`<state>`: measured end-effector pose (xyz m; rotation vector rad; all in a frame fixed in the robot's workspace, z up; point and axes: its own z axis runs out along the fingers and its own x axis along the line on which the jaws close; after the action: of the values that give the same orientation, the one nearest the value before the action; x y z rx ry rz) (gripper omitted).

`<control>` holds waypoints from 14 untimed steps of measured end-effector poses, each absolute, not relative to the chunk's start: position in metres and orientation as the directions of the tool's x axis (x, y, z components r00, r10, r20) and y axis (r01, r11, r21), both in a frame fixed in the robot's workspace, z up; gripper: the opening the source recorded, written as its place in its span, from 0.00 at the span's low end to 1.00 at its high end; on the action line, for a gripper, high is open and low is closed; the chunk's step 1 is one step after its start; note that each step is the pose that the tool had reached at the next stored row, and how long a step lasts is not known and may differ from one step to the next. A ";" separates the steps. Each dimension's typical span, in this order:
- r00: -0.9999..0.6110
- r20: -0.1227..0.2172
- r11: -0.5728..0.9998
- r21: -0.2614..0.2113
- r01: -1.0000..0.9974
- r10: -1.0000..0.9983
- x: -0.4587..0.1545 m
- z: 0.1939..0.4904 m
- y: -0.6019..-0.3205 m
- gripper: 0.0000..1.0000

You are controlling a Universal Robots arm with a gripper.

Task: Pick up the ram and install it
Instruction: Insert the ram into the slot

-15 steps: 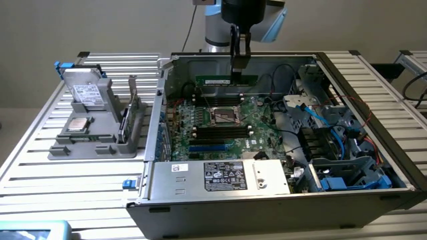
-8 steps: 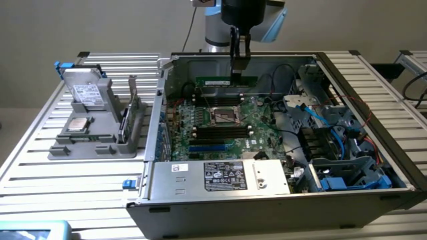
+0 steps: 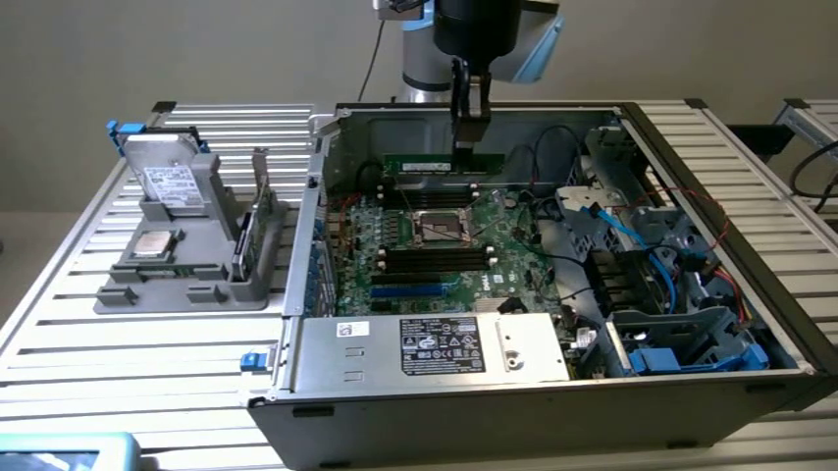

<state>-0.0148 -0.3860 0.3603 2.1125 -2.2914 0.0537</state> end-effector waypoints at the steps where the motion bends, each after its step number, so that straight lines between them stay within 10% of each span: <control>1: -0.081 0.042 0.081 -0.009 -0.997 -0.996 -0.015 0.360 -0.386 0.12; 14: -0.081 0.047 0.081 -0.008 -0.997 -0.996 -0.015 0.354 -0.386 0.12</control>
<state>-0.0147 -0.3860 0.3542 2.1096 -2.2879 0.0579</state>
